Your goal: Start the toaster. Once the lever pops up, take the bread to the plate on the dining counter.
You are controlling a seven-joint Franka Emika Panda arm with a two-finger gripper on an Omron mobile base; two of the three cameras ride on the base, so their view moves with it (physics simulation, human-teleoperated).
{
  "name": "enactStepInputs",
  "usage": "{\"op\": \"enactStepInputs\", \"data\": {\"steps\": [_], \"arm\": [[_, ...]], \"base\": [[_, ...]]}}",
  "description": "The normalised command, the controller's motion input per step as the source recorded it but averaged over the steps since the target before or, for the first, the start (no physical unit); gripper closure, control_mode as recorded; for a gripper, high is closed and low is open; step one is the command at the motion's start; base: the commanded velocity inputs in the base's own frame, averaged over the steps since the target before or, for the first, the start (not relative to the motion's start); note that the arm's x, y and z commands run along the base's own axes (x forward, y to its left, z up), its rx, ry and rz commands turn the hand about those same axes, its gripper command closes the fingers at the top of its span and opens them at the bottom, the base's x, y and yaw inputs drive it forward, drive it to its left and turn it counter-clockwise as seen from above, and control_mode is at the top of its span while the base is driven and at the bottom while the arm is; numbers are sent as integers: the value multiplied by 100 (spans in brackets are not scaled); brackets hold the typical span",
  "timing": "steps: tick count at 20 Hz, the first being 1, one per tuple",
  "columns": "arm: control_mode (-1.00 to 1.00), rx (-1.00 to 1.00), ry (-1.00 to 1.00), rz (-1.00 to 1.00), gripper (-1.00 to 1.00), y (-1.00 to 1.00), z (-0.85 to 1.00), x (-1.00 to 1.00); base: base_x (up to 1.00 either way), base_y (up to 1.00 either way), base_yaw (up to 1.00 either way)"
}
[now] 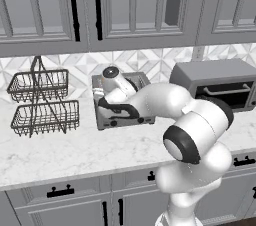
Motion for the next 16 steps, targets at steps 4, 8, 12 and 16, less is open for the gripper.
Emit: {"op": "enactStepInputs", "data": {"steps": [4, 8, 12, 16], "arm": [[-100, 0, 0, 0, -100, -6, -57, 0], [-100, 0, 0, 0, -100, -9, -70, 0], [-100, 0, -3, 0, -100, -7, -85, 0], [-100, 0, -3, 0, -100, -12, -90, 0]], "base": [[0, 0, 0], [0, 0, 0], [0, 0, 0], [0, 0, 0]]}}
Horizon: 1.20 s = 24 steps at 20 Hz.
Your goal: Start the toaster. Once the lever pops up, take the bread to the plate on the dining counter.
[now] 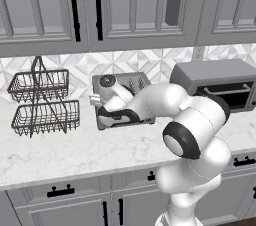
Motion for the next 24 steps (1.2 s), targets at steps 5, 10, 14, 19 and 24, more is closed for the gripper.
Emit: {"op": "enactStepInputs", "data": {"steps": [5, 10, 14, 19, 24], "arm": [[-100, 0, 0, 0, -100, -41, -88, 0], [-100, 8, 0, -1, -100, -86, -79, 4], [-100, 27, 5, -8, -100, -100, -71, 1], [-100, 30, 6, -8, -100, -99, -85, 0], [-100, 26, 5, -12, -100, -80, -100, -1]], "base": [[0, 0, 0], [0, 0, 0], [0, 0, 0], [0, 0, 0], [0, 0, 0]]}}
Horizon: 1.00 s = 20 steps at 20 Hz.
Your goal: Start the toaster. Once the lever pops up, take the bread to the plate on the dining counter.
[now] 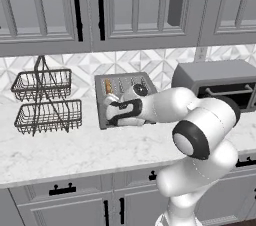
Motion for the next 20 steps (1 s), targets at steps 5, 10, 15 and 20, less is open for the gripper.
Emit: {"op": "enactStepInputs", "data": {"steps": [5, 10, 15, 20], "arm": [[-100, 24, 6, -18, -100, -77, -100, -16], [-100, 22, 5, -22, -100, -78, -100, -24], [-100, 23, 9, -24, -100, -88, -100, -33], [-100, 20, 16, -26, -100, -85, -100, -48]], "base": [[0, 0, 0], [0, 0, 0], [0, 0, 0], [0, 0, 0]]}}
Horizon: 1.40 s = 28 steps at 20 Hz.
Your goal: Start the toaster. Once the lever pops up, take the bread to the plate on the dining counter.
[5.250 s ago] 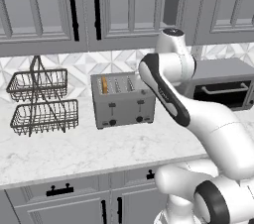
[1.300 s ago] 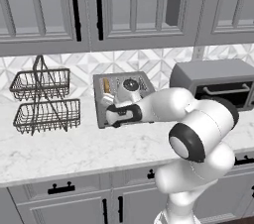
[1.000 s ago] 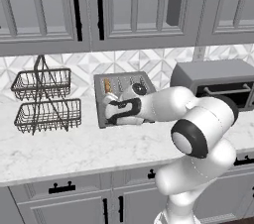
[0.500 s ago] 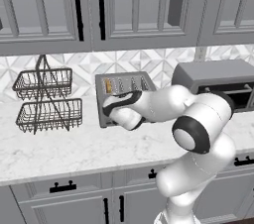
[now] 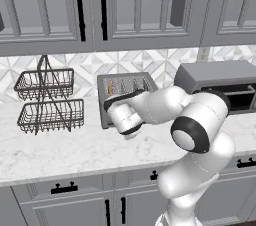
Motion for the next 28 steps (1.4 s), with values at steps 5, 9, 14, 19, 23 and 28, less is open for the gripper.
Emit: {"op": "enactStepInputs", "data": {"steps": [5, 9, 14, 19, 23, 28], "arm": [[-100, 18, 24, -26, -100, -79, -100, -50], [-100, 25, 17, -25, -100, -70, -100, -50], [-100, 22, -14, -16, -100, -41, 16, -79], [-100, 10, -28, -3, -100, -5, 100, -45], [-100, 0, -12, 0, -100, 0, 100, -2], [-100, -4, -1, 1, -100, 0, 100, 0]], "base": [[0, 0, 0], [0, 0, 0], [0, 0, 0], [0, 0, 0], [0, 0, 0], [0, 0, 0]]}}
